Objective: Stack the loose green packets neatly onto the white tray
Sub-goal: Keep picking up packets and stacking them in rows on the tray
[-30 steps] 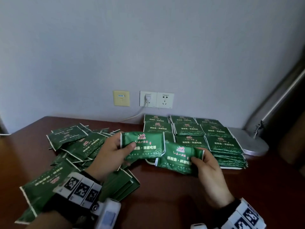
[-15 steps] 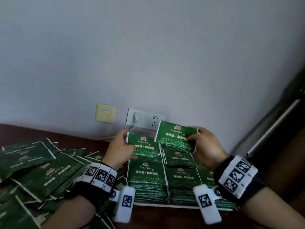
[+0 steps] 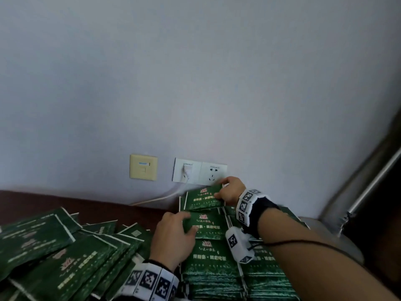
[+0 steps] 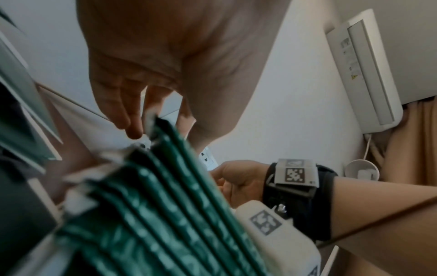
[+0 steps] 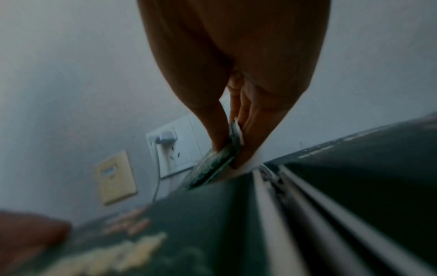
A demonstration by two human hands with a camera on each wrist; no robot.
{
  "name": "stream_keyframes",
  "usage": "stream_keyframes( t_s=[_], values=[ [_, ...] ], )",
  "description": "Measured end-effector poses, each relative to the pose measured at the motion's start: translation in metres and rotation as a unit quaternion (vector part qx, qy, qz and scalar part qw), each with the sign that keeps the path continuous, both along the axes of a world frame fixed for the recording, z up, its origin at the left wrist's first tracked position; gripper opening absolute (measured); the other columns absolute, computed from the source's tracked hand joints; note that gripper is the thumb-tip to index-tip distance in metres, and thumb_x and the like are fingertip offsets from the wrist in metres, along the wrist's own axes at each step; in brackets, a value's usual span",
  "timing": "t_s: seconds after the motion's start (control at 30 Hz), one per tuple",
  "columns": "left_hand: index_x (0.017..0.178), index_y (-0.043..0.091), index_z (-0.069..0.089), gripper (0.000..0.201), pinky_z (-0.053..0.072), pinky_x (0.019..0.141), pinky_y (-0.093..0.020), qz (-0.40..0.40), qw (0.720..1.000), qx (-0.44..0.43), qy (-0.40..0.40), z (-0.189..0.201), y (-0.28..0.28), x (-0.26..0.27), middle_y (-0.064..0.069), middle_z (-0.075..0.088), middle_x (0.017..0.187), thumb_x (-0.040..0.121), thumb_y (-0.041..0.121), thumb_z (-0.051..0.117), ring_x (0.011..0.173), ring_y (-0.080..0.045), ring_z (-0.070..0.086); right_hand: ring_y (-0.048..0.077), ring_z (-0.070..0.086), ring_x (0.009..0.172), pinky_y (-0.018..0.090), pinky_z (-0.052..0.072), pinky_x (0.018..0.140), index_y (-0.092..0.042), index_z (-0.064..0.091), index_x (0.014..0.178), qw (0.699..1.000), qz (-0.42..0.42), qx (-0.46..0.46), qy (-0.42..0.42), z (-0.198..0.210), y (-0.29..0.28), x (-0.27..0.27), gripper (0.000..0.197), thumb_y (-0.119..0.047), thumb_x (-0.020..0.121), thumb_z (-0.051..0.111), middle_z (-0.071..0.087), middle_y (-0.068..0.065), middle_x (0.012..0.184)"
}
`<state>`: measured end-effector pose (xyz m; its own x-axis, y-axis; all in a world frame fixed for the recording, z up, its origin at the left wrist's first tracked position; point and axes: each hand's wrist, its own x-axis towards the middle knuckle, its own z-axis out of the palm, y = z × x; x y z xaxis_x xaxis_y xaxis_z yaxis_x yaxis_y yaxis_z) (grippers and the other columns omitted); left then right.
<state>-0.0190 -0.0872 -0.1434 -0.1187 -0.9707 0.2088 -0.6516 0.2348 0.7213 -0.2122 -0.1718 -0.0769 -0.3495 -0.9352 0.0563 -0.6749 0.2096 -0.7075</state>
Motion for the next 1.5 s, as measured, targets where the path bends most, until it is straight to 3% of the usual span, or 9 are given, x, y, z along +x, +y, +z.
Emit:
stream_keyframes(
  t_s=[0.17,0.3,0.43,0.5,0.7,0.97,1.17,1.33,1.5],
  values=[
    [0.131,0.026,0.062,0.043,0.041,0.101,-0.025,-0.019,0.999,0.013,0.024,0.011,0.002,0.004,0.002,0.058,0.136,0.091,0.042,0.065,0.123,-0.015,0.054,0.028,0.063,0.105,0.033,0.055,0.084,-0.009,0.058,0.12,0.988,0.014,0.036,0.15,0.001,-0.004,0.005,0.048,-0.021,0.079,0.079,0.061,0.011,0.12],
    [0.137,0.027,0.057,0.049,0.041,0.104,-0.026,-0.042,0.998,0.034,0.018,0.017,0.004,0.008,0.002,0.056,0.142,0.092,0.043,0.064,0.127,-0.016,0.053,0.026,0.066,0.094,0.031,0.055,0.075,-0.009,0.063,0.114,0.987,0.025,0.033,0.157,0.006,0.007,0.005,0.045,-0.036,0.08,0.077,0.066,0.009,0.11],
    [0.143,0.026,0.05,0.056,0.043,0.106,-0.033,-0.064,0.996,0.055,-0.03,0.031,0.01,0.017,0.001,0.052,0.145,0.091,0.045,0.063,0.129,-0.019,0.052,0.021,0.067,0.084,0.038,0.061,0.074,-0.011,0.065,0.107,0.987,0.034,0.01,0.155,0.027,0.044,0.006,0.032,-0.027,0.08,0.073,0.065,0.005,0.103],
    [0.139,0.025,0.054,0.053,0.043,0.106,-0.032,-0.078,0.993,0.058,-0.07,0.042,0.018,0.026,0.001,0.054,0.143,0.091,0.044,0.064,0.126,-0.018,0.054,0.015,0.066,0.08,0.029,0.059,0.065,-0.016,0.068,0.107,0.987,0.056,-0.016,0.149,0.041,0.074,0.013,0.028,-0.026,0.082,0.072,0.067,0.002,0.104],
    [0.126,0.026,0.063,0.039,0.045,0.102,-0.03,-0.066,0.978,0.089,-0.179,0.079,0.06,0.099,0.004,0.06,0.13,0.091,0.044,0.065,0.115,-0.013,0.058,0.006,0.063,0.057,0.024,0.05,0.049,-0.016,0.072,0.088,0.981,0.189,-0.011,-0.046,0.044,0.181,0.068,0.008,-0.022,0.085,0.076,0.07,-0.001,0.073],
    [0.104,0.03,0.072,0.041,0.053,0.08,-0.028,0.03,0.921,0.199,-0.334,0.06,0.116,0.213,0.01,0.069,0.099,0.069,0.049,0.08,0.09,-0.014,0.065,0.008,0.065,0.07,0.022,0.051,0.052,-0.012,0.073,0.098,0.914,0.239,0.112,-0.308,-0.045,0.253,0.143,0.015,-0.015,0.083,0.077,0.07,0.004,0.086],
    [0.125,0.027,0.057,0.077,0.046,0.082,-0.027,0.043,0.879,0.262,-0.395,0.027,0.136,0.235,0.004,0.062,0.126,0.059,0.056,0.087,0.109,-0.018,0.059,0.015,0.064,0.088,0.028,0.051,0.08,-0.023,0.07,0.097,0.956,0.244,0.091,-0.133,-0.076,0.251,0.154,0.022,-0.027,0.079,0.082,0.07,0.007,0.106],
    [0.141,0.041,0.041,0.101,0.048,0.093,-0.031,0.031,0.888,0.26,-0.379,0.017,0.133,0.236,0.005,0.054,0.141,0.053,0.06,0.087,0.119,-0.019,0.057,0.011,0.057,0.103,0.025,0.047,0.084,-0.029,0.065,0.109,0.951,0.276,0.137,0.017,-0.082,0.257,0.149,0.038,-0.042,0.077,0.08,0.057,-0.007,0.113],
    [0.133,0.057,0.04,0.088,0.047,0.099,-0.041,-0.003,0.89,0.241,-0.387,0.01,0.129,0.224,0.001,0.042,0.135,0.057,0.057,0.086,0.119,-0.023,0.049,0.013,0.054,0.104,0.023,0.043,0.083,-0.026,0.065,0.109,0.959,0.26,0.109,0.016,-0.088,0.254,0.146,0.037,-0.028,0.077,0.083,0.054,-0.006,0.107]
  ],
)
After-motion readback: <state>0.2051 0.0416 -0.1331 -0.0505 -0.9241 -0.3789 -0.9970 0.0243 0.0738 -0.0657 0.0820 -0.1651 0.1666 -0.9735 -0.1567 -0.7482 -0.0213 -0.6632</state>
